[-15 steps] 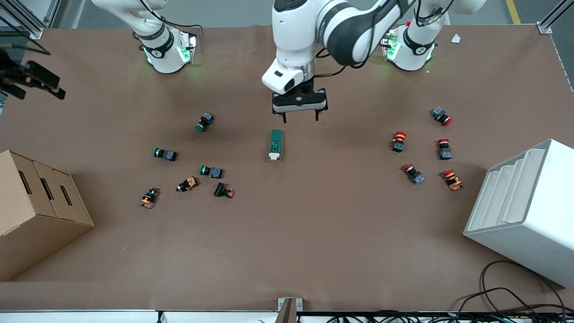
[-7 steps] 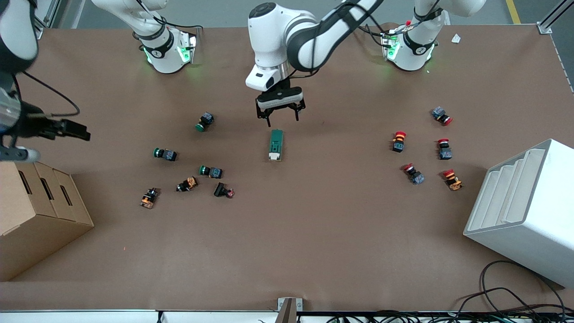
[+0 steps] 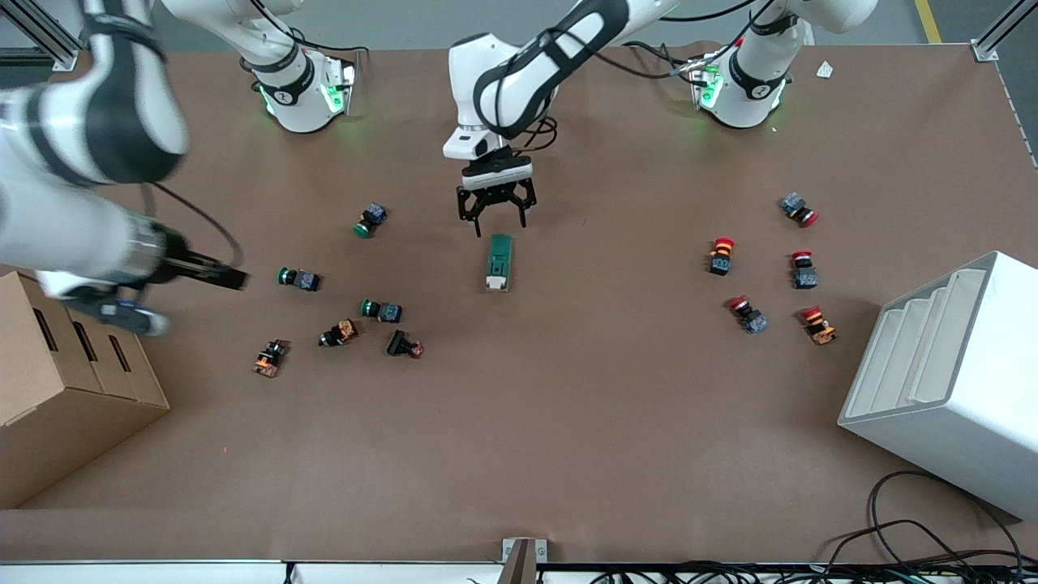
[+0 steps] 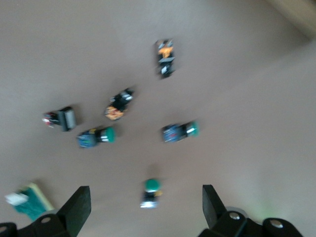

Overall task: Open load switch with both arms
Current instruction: 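Reach the right gripper to the switch base while the left gripper lowers, then press the white handle down with the left gripper while the right gripper holds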

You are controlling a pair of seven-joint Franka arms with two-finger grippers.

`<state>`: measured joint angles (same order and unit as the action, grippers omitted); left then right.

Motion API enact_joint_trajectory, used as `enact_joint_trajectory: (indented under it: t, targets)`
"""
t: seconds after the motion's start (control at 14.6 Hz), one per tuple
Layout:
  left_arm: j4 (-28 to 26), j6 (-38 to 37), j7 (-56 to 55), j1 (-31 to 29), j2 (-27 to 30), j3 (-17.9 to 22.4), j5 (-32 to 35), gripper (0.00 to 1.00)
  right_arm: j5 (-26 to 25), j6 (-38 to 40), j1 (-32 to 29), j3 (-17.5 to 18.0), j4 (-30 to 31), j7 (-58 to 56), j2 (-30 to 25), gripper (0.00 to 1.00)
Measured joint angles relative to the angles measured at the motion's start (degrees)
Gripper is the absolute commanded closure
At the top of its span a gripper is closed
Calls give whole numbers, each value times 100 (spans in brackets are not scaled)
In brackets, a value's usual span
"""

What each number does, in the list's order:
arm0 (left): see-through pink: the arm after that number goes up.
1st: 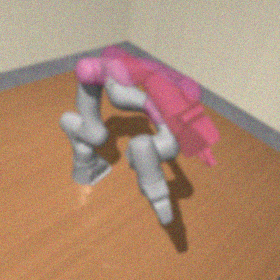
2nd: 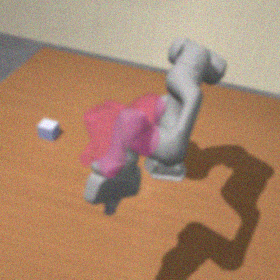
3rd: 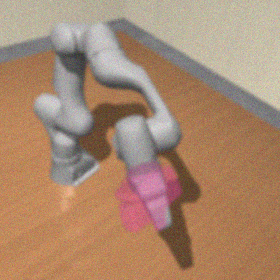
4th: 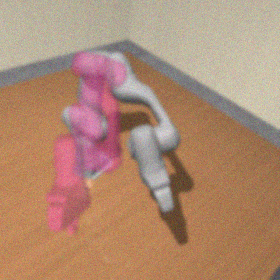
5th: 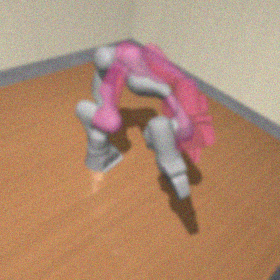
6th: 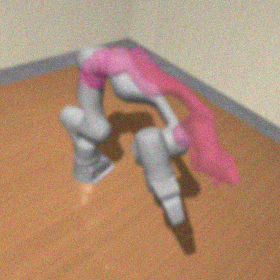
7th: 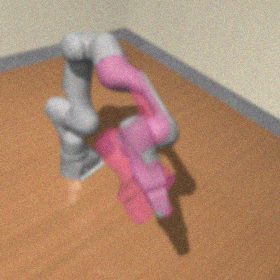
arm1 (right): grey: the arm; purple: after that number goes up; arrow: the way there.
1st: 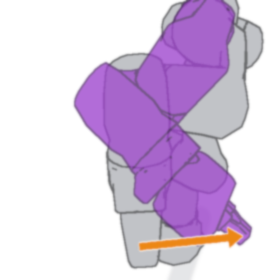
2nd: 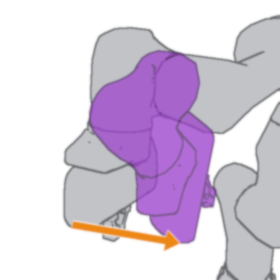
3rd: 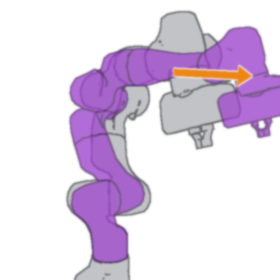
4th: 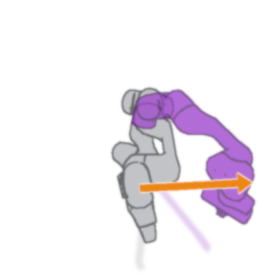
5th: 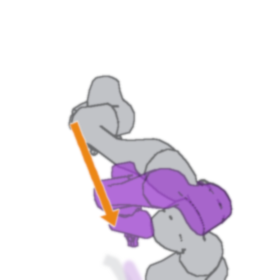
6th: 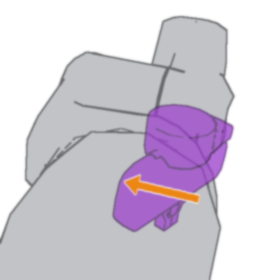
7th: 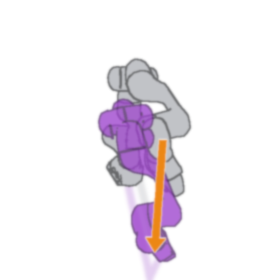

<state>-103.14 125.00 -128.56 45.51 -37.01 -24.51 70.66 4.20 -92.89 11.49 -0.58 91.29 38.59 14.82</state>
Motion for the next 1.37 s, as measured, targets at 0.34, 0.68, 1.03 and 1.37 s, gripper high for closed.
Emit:
enact_joint_trajectory:
  t: [0.34, 0.68, 1.03, 1.37]
  targets:
    - [-209, -45, -1066, 130, -552, 7, 1574, 2, 259, -689, 1174, 26, -65, 2872, 867, 0]
    - [-271, -544, -1622, 164, -858, 18, 2602, 2, 513, -1063, 1935, 22, -795, 5110, 1966, 0]
    - [-269, -695, -1683, 240, -989, 22, 2789, 2, 859, -1755, 2395, 24, -1091, 6177, 2824, 0]
    - [-268, -819, -1684, 357, -1033, 53, 2876, 2, 910, -1882, 2727, 23, -1141, 6731, 3162, 0]
